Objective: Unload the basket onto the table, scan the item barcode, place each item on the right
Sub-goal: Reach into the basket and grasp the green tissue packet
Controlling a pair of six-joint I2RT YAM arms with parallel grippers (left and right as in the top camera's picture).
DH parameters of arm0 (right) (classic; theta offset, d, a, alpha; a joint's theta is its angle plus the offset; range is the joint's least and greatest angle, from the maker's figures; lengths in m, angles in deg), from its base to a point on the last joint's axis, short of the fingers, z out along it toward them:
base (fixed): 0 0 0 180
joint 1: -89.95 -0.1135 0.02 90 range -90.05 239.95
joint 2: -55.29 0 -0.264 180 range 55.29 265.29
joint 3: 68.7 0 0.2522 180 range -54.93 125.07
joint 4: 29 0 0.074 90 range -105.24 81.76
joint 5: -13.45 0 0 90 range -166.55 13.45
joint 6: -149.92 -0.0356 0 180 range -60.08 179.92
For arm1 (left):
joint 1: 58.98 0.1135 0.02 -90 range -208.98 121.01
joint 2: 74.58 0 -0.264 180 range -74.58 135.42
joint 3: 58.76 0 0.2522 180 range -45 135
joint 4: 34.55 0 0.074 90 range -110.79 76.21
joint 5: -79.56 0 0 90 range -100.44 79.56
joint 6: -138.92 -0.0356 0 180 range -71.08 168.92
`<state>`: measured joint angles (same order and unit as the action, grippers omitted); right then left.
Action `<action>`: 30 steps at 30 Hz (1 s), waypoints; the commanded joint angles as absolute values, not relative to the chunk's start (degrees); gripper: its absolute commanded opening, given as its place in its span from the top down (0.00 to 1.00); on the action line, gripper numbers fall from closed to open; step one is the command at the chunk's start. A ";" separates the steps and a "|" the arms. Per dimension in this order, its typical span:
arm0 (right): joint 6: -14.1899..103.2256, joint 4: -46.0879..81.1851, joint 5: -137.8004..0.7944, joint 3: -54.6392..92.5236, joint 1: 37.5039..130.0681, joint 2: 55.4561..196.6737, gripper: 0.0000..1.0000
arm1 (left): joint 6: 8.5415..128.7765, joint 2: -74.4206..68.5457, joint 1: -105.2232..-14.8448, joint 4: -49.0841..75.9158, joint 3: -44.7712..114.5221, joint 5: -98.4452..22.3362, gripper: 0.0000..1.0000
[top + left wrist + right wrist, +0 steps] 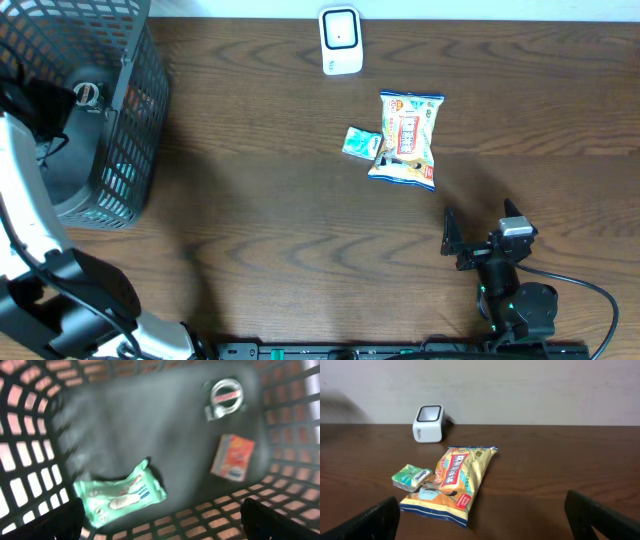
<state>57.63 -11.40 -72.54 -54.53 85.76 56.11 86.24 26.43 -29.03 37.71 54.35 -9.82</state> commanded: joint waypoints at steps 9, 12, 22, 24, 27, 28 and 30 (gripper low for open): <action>58.29 -11.16 -72.97 -54.62 85.90 55.78 0.01 | 81.50 29.92 -28.61 40.25 53.67 -6.06 0.02; 58.29 -11.16 -72.99 -54.62 85.90 55.78 0.01 | 79.47 31.02 -28.64 42.19 53.67 -8.57 0.02; 58.29 -11.14 -72.97 -54.62 85.90 55.78 0.01 | 65.35 38.08 -26.25 42.08 53.67 -11.67 0.02; 58.29 -11.16 -72.99 -54.62 85.90 55.78 0.01 | 60.01 39.43 -25.64 42.82 53.67 -15.87 0.02; 58.29 -11.14 -72.97 -54.62 85.90 55.78 0.01 | 52.10 41.36 -25.40 44.62 53.67 -21.01 0.07; 58.29 -11.14 -72.97 -54.62 85.90 55.78 0.01 | 49.83 42.03 -25.42 45.38 53.67 -21.92 0.07; 58.29 -11.14 -72.99 -54.62 85.90 55.78 0.01 | 47.18 43.21 -25.47 47.00 53.67 -21.79 0.06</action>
<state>57.63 -11.42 -72.56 -54.53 85.76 56.13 57.20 41.49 -25.31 45.53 54.28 -17.55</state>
